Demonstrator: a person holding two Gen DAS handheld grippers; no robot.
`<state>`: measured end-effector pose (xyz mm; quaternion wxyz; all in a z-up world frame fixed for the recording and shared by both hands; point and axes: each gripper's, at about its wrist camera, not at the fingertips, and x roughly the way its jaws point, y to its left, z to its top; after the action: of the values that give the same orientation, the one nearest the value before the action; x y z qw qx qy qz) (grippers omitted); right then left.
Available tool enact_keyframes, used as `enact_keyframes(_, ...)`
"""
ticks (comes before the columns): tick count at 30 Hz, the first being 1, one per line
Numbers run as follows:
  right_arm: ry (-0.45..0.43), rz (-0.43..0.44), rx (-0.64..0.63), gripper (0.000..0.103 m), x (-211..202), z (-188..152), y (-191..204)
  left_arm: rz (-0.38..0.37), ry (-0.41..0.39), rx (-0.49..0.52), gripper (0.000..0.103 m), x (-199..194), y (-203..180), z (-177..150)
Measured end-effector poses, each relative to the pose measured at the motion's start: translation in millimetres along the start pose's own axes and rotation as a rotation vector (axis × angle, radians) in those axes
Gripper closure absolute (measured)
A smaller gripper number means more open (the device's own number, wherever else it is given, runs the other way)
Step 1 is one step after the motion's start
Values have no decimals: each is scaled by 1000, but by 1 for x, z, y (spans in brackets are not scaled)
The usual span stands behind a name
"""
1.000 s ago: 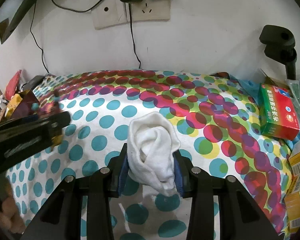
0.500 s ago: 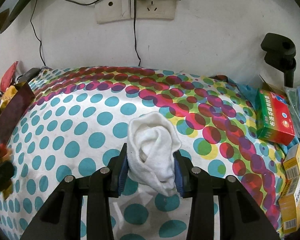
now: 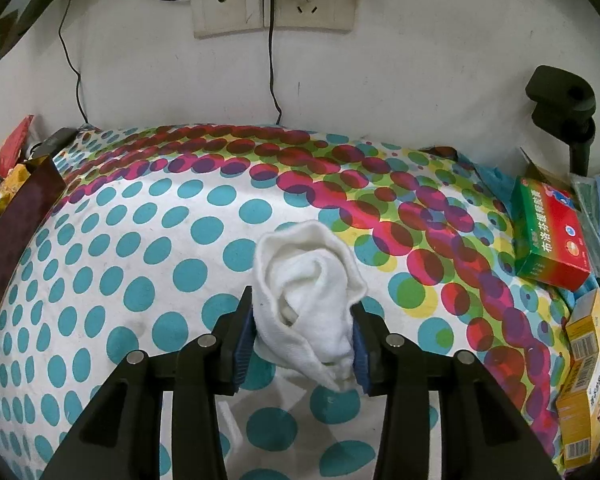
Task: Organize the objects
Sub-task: 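Carry the brown toy figure to the gold tray and open the left tool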
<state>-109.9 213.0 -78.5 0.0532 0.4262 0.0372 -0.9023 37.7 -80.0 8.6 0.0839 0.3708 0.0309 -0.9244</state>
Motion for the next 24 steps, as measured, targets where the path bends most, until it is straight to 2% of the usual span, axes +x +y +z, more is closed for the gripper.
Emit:
enact_keyframes(5, 2, -8, -8, 63, 1, 0, 2, 68, 28, -54, 53, -1, 46, -8)
enact_keyframes(6, 2, -8, -8, 62, 1, 0, 2, 101, 35, -60, 53, 0, 56, -11)
enact_keyframes(9, 2, -10, -9, 62, 1, 0, 3, 127, 58, -75, 53, 3, 72, -16)
enact_keyframes(18, 4, -21, -16, 62, 1, -1, 5, 129, 147, -96, 53, 28, 88, -34)
enact_keyframes(24, 4, -24, -19, 61, 2, -2, 6, 138, 167, -121, 53, 42, 99, -40)
